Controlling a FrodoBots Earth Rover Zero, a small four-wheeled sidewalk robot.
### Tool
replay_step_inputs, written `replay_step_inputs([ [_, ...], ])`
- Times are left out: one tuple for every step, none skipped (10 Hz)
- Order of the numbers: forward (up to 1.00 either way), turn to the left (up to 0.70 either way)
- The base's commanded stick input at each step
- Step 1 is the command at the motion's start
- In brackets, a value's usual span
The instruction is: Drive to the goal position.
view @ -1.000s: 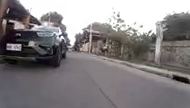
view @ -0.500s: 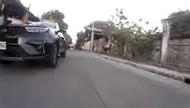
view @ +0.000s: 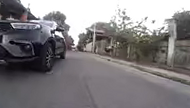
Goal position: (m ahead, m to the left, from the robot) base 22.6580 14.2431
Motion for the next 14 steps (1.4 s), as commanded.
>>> replay_step_inputs([
  [1.00,-0.32],
  [1.00,-0.09],
  [1.00,0.00],
  [1.00,0.00],
  [1.00,0.00],
  [1.00,0.00],
  [1.00,0.00],
  [1.00,0.00],
  [1.00,0.00],
  [1.00,0.00],
  [1.00,0.00],
  [1.00,0.00],
  [1.00,0.00],
  [1.00,0.00],
])
